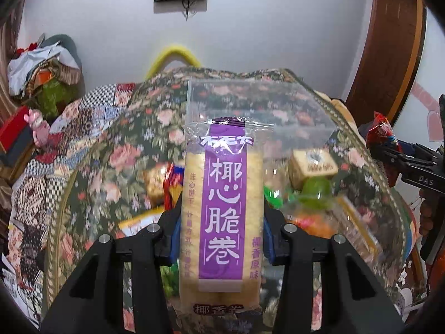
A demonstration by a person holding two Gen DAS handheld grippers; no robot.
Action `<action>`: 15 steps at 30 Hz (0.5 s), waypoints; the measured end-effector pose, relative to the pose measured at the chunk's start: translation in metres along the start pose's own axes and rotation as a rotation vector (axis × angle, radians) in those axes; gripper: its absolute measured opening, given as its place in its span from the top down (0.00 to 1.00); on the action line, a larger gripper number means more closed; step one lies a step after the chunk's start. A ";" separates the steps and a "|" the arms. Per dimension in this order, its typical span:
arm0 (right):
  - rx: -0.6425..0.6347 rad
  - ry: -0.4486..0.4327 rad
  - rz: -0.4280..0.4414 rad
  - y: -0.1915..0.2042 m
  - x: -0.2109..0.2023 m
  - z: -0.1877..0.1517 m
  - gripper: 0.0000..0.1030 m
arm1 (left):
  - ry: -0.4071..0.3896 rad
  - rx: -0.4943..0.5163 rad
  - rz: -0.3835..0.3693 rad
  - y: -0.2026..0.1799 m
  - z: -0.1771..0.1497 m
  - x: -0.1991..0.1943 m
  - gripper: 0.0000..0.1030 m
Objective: Organize snacks
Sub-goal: 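Carry both snacks into the clear box and open both tools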
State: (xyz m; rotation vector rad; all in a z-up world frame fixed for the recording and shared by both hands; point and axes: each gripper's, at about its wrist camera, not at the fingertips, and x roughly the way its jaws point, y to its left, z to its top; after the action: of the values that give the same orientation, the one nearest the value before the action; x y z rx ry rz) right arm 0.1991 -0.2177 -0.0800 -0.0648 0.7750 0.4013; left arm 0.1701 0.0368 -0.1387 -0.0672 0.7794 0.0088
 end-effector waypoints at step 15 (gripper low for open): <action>0.005 -0.066 0.069 0.031 0.020 0.045 0.24 | -0.066 -0.011 -0.033 0.005 0.073 0.022 0.56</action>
State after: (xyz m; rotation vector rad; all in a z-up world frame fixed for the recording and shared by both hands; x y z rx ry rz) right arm 0.2309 -0.1734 -0.0586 -0.0207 0.7143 0.4645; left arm 0.2369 0.0457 -0.1031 -0.0900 0.7120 -0.0154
